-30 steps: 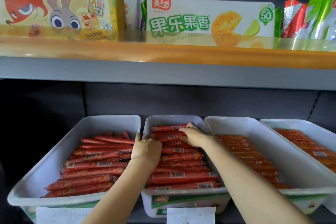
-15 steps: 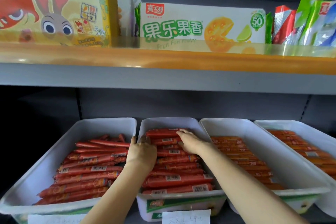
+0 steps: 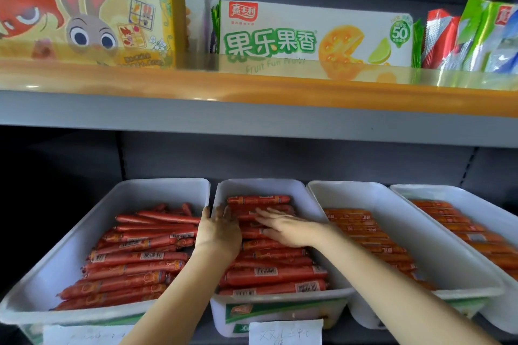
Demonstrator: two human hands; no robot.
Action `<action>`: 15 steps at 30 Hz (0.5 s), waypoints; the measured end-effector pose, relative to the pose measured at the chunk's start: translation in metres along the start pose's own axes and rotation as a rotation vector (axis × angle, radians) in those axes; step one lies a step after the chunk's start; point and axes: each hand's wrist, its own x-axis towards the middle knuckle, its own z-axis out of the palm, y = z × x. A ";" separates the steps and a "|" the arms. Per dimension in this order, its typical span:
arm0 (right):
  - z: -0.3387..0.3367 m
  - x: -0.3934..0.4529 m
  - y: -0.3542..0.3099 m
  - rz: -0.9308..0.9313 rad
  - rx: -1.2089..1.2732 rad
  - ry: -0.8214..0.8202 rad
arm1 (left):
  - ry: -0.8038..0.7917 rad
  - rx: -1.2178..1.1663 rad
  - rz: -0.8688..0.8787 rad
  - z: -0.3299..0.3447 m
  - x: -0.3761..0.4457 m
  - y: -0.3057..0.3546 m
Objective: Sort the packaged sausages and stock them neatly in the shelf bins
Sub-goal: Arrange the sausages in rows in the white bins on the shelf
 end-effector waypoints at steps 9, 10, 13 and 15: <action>-0.020 0.008 -0.011 0.153 0.186 0.120 | 0.047 -0.064 -0.004 0.003 0.002 -0.001; -0.020 -0.005 -0.012 0.120 0.248 0.102 | 0.055 -0.076 -0.007 0.003 0.002 -0.001; -0.008 -0.040 -0.013 0.015 0.278 -0.077 | 0.072 -0.085 -0.012 0.001 0.002 -0.001; 0.001 -0.045 -0.013 -0.015 0.157 -0.154 | 0.078 -0.081 -0.017 0.002 0.001 0.000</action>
